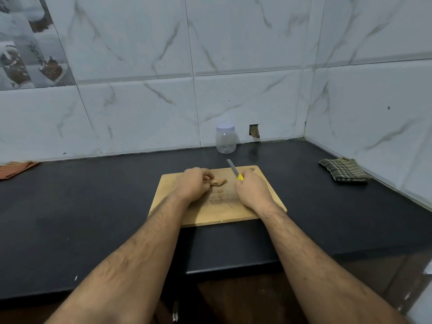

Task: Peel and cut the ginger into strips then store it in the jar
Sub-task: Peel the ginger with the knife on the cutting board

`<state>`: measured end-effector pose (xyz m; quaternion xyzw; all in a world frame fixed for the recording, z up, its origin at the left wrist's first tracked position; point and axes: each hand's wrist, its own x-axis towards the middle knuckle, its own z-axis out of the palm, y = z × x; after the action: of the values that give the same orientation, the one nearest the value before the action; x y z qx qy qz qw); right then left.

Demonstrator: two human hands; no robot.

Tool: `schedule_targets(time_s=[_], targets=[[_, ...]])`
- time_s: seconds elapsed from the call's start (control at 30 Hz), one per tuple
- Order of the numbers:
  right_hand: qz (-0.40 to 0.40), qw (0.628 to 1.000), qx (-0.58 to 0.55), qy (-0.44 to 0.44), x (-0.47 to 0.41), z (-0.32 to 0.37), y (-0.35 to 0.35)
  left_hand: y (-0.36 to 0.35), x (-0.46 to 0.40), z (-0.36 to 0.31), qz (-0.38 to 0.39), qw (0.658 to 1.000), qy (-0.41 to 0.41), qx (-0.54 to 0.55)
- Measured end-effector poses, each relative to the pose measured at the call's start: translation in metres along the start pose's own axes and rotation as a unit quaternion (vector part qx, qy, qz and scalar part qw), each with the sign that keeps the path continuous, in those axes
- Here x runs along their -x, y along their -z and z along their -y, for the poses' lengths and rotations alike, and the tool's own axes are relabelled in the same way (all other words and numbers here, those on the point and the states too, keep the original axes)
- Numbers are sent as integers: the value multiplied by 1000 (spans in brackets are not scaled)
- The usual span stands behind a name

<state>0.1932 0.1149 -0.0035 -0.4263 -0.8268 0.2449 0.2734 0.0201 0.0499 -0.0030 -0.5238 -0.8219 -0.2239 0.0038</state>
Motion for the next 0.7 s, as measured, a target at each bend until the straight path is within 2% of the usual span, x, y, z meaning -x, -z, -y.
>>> schedule_targets(time_s=[0.2,0.47,0.7], targets=[[48,996,71,10,29,7,16,7,30,-4,25,1000,-7,-5],[42,987,155,-2,51,11,18,5,32,-21,36,997,-54,-29],[34,987,154,6,55,17,10,-9,35,-24,-43,997,-54,-18]])
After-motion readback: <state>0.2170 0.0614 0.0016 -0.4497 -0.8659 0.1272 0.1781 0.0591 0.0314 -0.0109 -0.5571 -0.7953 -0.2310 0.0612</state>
